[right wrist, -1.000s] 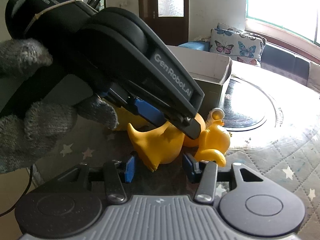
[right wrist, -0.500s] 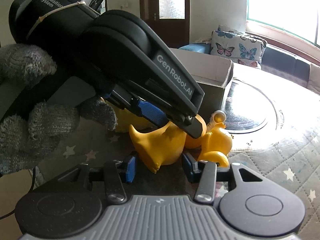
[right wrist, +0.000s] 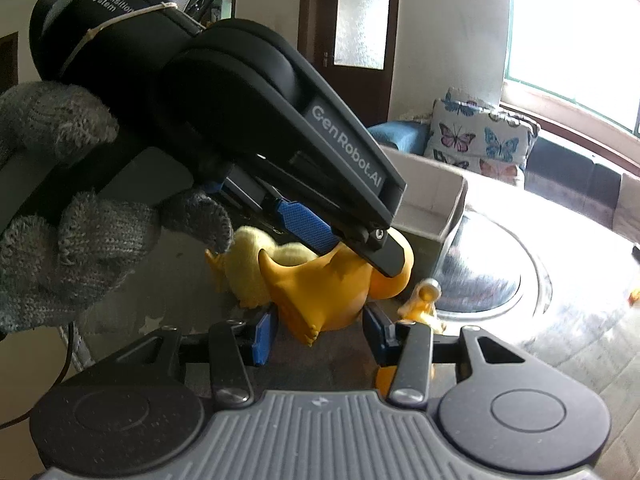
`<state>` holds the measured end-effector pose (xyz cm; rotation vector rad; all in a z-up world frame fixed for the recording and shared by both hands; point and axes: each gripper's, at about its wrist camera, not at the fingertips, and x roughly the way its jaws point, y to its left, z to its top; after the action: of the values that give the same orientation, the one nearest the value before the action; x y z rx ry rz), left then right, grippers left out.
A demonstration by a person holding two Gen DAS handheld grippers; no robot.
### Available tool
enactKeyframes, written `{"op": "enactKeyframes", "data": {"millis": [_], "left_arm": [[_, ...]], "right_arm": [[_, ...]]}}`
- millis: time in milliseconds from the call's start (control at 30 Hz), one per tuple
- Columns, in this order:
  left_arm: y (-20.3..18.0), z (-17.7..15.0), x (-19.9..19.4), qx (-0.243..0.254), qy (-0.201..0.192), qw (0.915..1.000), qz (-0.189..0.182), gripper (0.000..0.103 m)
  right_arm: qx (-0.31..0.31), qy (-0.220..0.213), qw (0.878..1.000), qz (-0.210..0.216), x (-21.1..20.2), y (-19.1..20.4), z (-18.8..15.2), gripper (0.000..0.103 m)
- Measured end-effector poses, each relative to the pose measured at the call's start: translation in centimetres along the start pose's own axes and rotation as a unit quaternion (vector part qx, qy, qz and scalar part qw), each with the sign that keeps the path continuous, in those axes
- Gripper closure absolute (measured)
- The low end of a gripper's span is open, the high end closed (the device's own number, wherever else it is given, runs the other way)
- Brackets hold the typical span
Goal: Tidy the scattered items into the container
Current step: 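Grasp the orange rubber duck with the left gripper and lift it, then carry the orange duck into the box and open the left gripper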
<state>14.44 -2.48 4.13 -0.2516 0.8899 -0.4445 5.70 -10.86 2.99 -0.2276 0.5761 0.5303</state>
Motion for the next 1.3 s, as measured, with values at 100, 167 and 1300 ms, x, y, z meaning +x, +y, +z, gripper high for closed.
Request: {"op": "enactKeyframes", "data": {"millis": [100, 167, 1300], "left_arm": [[-0.2, 0.9, -0.3, 0.001, -0.012, 0.9999, 0.002, 0.062], [-0.3, 1.7, -0.5, 0.003, -0.019, 0.9998, 0.004, 0.062], [4.8, 9.9, 8.4, -0.110, 0.006, 0.9939, 0.005, 0.062]], "right_arm": [[-0.008, -0.009, 1.000, -0.003, 0.0, -0.3, 0.9, 0.056], [-0.012, -0.015, 1.000, -0.004, 0.2, -0.5, 1.5, 0.056], [-0.008, 0.008, 1.000, -0.012, 7.9, -8.5, 6.5, 0.055]]}}
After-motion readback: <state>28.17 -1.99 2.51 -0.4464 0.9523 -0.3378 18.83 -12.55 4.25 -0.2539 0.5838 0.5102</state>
